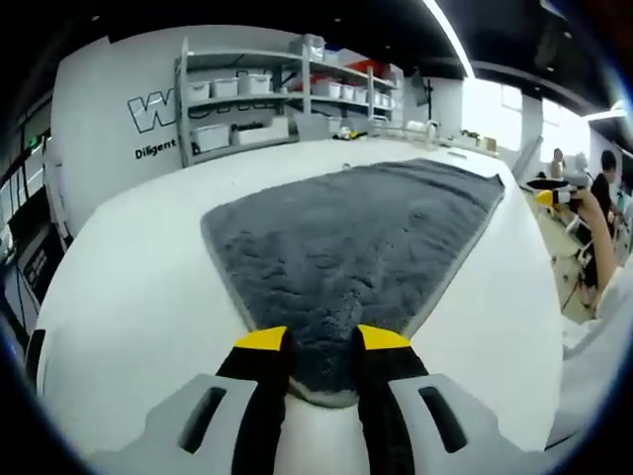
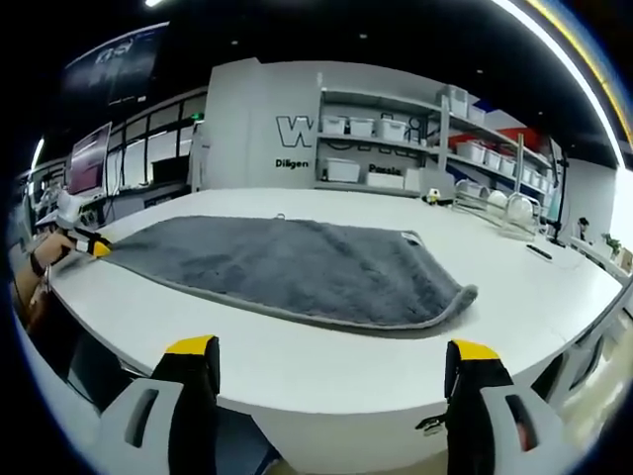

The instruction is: Open the folded towel by lifting each exposed corner and separating the folded layers until the towel lies flat within the target outline without major curled edges

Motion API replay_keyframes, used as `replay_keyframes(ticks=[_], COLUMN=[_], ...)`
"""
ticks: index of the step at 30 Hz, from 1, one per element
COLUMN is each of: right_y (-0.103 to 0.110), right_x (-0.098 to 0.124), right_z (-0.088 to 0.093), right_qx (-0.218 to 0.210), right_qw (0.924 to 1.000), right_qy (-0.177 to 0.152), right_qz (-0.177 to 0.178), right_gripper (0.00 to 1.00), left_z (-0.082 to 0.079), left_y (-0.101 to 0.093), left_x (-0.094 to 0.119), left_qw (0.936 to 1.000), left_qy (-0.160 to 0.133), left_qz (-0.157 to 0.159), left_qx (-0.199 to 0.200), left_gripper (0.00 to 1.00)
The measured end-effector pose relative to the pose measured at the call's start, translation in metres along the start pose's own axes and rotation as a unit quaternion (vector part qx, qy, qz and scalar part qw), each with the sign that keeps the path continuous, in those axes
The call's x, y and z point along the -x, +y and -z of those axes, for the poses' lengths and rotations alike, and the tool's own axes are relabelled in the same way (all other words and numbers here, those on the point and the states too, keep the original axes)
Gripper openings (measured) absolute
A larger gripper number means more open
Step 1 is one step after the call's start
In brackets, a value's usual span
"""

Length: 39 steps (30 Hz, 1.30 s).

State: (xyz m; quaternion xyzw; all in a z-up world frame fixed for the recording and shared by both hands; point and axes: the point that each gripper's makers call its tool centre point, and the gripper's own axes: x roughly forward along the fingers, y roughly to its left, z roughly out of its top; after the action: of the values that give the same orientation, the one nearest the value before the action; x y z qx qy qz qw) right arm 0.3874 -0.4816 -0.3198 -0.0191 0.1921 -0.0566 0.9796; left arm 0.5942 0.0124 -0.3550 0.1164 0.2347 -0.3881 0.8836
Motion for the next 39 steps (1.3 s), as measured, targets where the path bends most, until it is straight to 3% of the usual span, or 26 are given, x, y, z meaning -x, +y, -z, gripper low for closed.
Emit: replay_keyframes(ticks=[7,19,25,32,35,39], right_y=[-0.003,0.000,0.005,0.002,-0.004,-0.011], right_x=[-0.001,-0.017,-0.022,-0.029,-0.031,-0.033], right_z=[0.001,-0.022,-0.027,-0.028,-0.029,-0.028], right_qx=[-0.001,0.037,0.057,0.058,0.060,0.068], right_qw=[1.0000,0.9987,0.9971,0.9961,0.9962,0.9959], right_qy=[0.002,-0.007,-0.009,-0.006,-0.004,0.001], right_qz=[0.001,-0.033,-0.050,-0.066,-0.063,-0.060], right_gripper=[0.96,0.96,0.95,0.95,0.95,0.95], left_z=[0.010,0.026,0.027,0.024,0.013,0.005], left_y=[-0.002,-0.004,-0.005,-0.009,-0.015,-0.022], left_x=[0.016,0.045,0.049,0.052,0.058,0.067], left_qw=[1.0000,0.9997,0.9997,0.9992,0.9972,0.9951], left_qy=[0.003,0.001,-0.004,-0.027,-0.064,-0.089], left_qz=[-0.009,-0.024,-0.023,-0.023,-0.022,-0.017], left_qx=[0.003,0.009,0.004,0.016,0.033,0.041], left_gripper=[0.24,0.24,0.26,0.41,0.51,0.62])
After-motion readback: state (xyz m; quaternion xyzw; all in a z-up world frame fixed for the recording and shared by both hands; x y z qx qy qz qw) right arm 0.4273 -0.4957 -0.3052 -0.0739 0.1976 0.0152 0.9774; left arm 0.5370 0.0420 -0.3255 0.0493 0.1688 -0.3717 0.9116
